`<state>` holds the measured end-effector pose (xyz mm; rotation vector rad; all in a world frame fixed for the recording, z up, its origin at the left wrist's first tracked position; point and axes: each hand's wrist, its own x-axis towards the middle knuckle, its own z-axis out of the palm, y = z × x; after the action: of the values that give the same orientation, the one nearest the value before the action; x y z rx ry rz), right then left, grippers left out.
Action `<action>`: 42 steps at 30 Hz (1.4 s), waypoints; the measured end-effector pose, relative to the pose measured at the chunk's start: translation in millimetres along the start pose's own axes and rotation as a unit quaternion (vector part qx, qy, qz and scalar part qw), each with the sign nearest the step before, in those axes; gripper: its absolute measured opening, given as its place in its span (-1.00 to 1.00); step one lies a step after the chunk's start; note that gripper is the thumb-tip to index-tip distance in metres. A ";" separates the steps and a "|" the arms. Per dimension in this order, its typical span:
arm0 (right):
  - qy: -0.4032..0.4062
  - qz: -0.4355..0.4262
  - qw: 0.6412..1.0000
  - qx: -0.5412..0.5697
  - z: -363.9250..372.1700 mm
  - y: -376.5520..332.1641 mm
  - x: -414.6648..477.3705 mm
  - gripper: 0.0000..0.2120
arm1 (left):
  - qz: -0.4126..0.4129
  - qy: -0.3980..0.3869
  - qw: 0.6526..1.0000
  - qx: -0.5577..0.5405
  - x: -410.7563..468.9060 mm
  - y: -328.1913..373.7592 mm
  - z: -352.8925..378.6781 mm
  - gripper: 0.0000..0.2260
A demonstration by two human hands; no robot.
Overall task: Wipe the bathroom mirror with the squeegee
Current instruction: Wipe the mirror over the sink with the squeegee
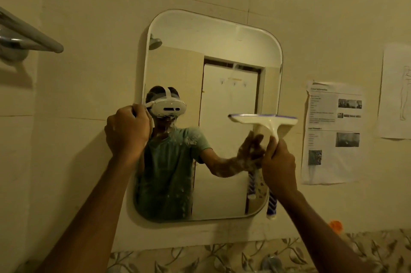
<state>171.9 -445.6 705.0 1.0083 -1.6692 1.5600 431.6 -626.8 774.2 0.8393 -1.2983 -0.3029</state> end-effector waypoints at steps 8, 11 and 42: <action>-0.003 0.006 1.000 -0.019 -19.5 -29.6 15.5 -0.64 | -0.007 0.003 1.000 -0.013 -6.1 -4.3 1.4 -0.61; 0.010 -0.014 0.999 -0.029 -24.0 -49.3 54.7 -0.61 | -0.008 0.003 1.000 -0.008 -6.1 -4.3 1.7 -0.61; -0.080 0.060 0.992 -0.076 -34.8 33.8 -99.1 -0.55 | -0.007 -0.012 0.999 -0.042 -12.5 -15.7 -2.7 -0.58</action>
<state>191.1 -399.9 606.4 0.9910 -1.9601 1.4330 434.5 -628.5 754.2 0.7759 -1.2945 -0.3772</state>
